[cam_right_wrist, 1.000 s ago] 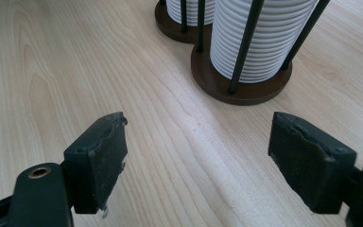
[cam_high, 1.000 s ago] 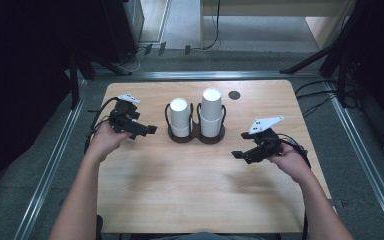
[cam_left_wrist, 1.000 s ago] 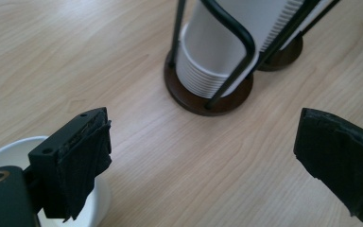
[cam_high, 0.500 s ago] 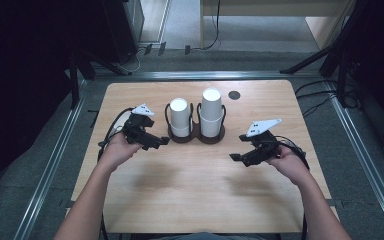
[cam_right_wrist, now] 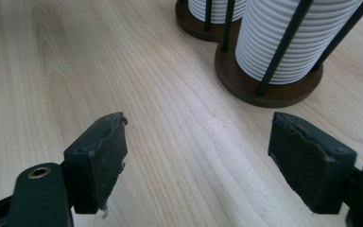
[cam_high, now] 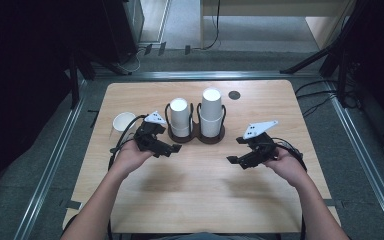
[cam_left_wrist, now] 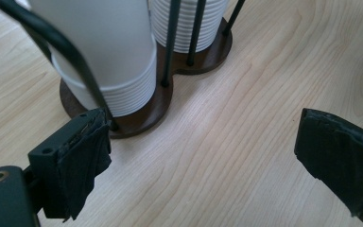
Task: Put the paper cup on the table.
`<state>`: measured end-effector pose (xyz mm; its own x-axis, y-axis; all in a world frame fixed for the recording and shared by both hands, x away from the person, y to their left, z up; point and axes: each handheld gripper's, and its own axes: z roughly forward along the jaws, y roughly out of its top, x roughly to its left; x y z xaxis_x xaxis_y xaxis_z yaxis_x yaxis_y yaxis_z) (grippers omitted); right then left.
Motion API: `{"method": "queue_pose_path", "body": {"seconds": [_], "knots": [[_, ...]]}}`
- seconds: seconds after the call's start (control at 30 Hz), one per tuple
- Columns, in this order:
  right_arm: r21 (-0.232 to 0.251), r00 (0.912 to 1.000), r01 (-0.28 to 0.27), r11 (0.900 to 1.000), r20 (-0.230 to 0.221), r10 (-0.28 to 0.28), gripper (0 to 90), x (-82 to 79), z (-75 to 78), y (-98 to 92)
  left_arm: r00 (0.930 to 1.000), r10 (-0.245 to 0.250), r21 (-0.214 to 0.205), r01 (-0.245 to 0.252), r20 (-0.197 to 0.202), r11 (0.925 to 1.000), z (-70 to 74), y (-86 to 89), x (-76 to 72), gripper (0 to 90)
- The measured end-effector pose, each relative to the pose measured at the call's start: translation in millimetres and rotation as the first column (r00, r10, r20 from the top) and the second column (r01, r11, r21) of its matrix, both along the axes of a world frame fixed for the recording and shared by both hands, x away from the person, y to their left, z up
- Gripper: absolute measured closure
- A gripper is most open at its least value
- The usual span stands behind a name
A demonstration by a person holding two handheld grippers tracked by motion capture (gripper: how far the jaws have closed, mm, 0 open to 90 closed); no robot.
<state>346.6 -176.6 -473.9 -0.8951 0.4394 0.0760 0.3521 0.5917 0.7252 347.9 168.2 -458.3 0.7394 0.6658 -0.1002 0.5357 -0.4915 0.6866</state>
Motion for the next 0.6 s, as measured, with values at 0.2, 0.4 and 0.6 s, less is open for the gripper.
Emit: {"method": "queue_pose_path", "body": {"seconds": [0.2,0.4,0.6], "knots": [[-0.002,1.0,-0.002,1.0,-0.005,0.002,20.3,-1.6,-1.7,2.3,0.9994,-0.033,0.006,0.033,0.004,0.9994,-3.1,-12.5,-1.4,4.7],[-0.008,1.0,-0.003,1.0,-0.003,0.003,20.3,-3.2,-2.5,3.0,0.9987,-0.048,0.002,0.048,0.018,0.9988,-4.6,-23.6,-2.9,4.7],[0.001,0.9998,0.0,1.0,-0.019,0.0,20.2,-5.4,-2.7,6.0,0.9964,-0.079,0.02,0.079,0.03,0.9967,-6.5,-36.2,-5.7,4.7]]}}
